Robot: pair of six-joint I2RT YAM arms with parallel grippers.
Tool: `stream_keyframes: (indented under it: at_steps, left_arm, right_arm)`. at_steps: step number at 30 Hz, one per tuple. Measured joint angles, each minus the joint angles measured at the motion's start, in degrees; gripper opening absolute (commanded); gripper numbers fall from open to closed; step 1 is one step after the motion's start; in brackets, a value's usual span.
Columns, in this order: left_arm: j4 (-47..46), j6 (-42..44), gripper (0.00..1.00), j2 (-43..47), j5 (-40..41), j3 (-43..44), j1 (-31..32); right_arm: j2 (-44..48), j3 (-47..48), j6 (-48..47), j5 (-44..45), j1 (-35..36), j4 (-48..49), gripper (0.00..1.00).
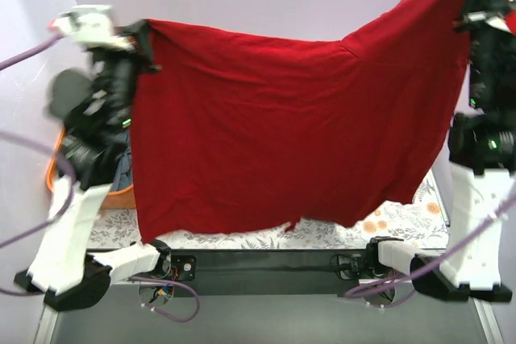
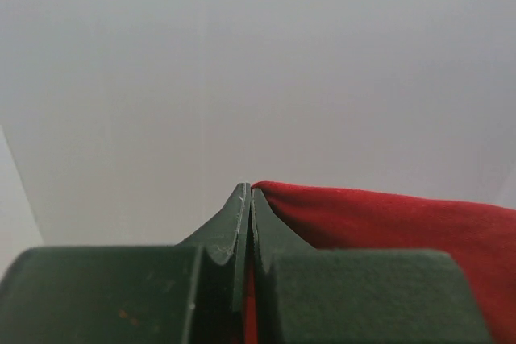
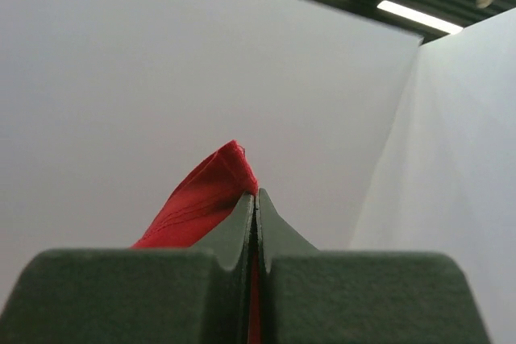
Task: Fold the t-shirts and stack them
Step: Flatten the tshirt out
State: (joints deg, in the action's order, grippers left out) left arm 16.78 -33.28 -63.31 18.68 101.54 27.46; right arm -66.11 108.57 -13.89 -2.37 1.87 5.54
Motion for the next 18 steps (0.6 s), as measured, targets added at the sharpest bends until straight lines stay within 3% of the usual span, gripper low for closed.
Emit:
stream_keyframes:
  at_steps: [7, 12, 18]
  left_arm:
    - [-5.0, -0.6, 0.00, -19.0, -0.6, -9.7, -7.1]
    - [-6.9, -3.3, 0.00, -33.6, -2.3, -11.1, -15.4]
    - [-8.4, -4.9, 0.00, -48.7, -3.1, -9.2, -18.5]
  right_arm:
    - [-17.4, 0.9, 2.2, -6.9, 0.5, 0.4, 0.01]
    - [-33.4, 0.7, 1.4, -6.9, 2.9, -0.9, 0.01]
    - [-47.2, 0.3, -1.0, -5.6, 4.7, 0.2, 0.01]
